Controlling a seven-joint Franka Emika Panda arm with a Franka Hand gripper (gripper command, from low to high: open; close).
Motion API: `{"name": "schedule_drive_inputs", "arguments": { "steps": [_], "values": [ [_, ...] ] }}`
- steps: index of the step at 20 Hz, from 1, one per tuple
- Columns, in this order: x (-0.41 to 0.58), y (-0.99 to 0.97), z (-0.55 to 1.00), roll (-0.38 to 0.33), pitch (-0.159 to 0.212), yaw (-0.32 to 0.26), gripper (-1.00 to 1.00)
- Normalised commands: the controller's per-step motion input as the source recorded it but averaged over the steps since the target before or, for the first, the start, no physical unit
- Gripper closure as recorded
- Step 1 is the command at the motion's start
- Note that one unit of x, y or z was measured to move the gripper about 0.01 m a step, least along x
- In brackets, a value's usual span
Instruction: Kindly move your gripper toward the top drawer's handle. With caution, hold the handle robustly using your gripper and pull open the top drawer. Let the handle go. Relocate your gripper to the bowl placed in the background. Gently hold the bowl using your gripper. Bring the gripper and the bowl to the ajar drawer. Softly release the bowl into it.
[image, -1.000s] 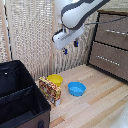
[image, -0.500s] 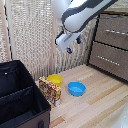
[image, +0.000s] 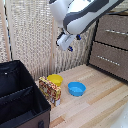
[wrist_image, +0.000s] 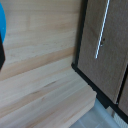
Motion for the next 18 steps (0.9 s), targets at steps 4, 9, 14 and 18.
{"name": "schedule_drive_inputs", "arguments": {
  "steps": [4,9,14,18],
  "values": [
    [0.184,-0.11,0.0,-0.368,-0.004,0.07,-1.0],
    [0.293,-0.06,0.0,-0.375,0.0,0.028,-1.0],
    [0.25,-0.1,0.1,-0.359,0.0,0.02,-1.0],
    [0.0,-0.45,0.23,-0.283,-0.002,0.005,-1.0]
  ]
}}
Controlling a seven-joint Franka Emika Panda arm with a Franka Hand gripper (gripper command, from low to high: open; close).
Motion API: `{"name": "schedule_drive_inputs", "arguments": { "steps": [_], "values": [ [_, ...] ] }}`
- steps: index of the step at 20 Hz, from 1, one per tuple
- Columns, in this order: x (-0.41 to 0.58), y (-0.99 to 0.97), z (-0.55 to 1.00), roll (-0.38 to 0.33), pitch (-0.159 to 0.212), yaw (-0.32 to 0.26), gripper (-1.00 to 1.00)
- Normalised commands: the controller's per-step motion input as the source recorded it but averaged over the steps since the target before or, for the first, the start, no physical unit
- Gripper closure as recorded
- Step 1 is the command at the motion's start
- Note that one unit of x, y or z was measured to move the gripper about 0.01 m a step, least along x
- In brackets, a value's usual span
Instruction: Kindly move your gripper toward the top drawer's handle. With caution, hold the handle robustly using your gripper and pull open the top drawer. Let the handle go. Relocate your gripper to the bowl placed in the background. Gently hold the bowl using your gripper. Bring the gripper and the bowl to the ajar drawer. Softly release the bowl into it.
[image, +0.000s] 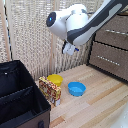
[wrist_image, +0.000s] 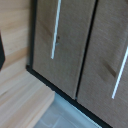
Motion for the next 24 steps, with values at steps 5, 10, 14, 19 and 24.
{"name": "schedule_drive_inputs", "arguments": {
  "steps": [5,10,14,19,24],
  "values": [
    [-0.027,-0.63,0.32,-0.222,0.0,0.0,-1.0],
    [-0.069,-0.74,0.3,-0.19,-0.003,0.0,-1.0],
    [-0.093,-0.85,0.25,-0.166,-0.011,0.0,-1.0],
    [-0.147,-0.77,0.19,-0.171,-0.032,0.023,-1.0],
    [-0.266,-0.58,0.12,-0.196,-0.016,0.05,-1.0]
  ]
}}
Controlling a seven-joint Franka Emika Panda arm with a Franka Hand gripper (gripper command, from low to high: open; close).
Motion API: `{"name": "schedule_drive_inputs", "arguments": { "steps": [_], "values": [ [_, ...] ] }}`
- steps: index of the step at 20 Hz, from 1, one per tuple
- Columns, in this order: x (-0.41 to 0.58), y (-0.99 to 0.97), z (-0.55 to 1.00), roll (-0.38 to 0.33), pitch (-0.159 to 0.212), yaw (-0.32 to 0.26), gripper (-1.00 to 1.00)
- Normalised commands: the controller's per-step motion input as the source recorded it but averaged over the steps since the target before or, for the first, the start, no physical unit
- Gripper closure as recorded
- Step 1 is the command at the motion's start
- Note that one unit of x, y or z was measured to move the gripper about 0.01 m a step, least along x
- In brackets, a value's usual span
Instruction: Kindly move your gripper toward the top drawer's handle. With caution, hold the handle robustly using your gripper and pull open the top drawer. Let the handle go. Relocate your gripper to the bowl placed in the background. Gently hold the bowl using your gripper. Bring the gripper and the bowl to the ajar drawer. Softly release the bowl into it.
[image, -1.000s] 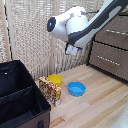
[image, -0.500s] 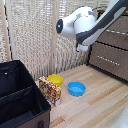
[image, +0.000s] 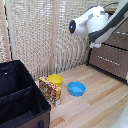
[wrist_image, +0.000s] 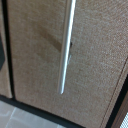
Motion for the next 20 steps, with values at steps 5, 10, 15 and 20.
{"name": "schedule_drive_inputs", "arguments": {
  "steps": [5,10,15,20],
  "values": [
    [-0.235,-0.56,0.01,-0.18,0.0,0.022,-1.0],
    [0.027,-0.63,-0.08,-0.034,0.0,0.091,-1.0],
    [0.202,-0.46,-0.01,0.012,0.0,0.125,1.0],
    [0.011,0.0,0.0,0.0,0.0,0.003,1.0]
  ]
}}
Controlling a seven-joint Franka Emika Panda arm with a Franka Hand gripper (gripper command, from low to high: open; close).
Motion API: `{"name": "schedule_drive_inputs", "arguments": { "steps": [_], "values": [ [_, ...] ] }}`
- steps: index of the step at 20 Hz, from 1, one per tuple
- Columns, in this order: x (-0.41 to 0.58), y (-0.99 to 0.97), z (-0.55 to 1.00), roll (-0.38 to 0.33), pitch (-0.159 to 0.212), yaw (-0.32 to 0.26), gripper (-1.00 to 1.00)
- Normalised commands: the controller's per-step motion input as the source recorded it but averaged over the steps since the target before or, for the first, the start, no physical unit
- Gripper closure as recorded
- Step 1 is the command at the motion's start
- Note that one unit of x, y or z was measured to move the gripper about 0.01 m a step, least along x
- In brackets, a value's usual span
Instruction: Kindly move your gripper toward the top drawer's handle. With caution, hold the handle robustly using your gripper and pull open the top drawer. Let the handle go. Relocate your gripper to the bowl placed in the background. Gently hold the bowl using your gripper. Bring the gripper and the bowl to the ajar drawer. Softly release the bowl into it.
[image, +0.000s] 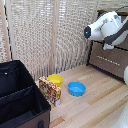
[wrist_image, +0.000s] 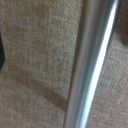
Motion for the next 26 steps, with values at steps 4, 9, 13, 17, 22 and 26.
{"name": "schedule_drive_inputs", "arguments": {
  "steps": [4,9,13,17,22,26],
  "values": [
    [-0.001,0.01,0.0,-0.003,0.0,0.0,1.0],
    [-0.005,0.01,0.0,0.0,0.0,0.011,1.0],
    [0.008,0.09,0.0,0.001,0.0,0.054,1.0],
    [0.071,0.06,0.06,0.088,0.014,-0.045,1.0],
    [0.269,0.38,-0.01,0.18,0.075,-0.164,1.0],
    [0.419,0.64,-0.06,0.145,0.115,-0.106,1.0]
  ]
}}
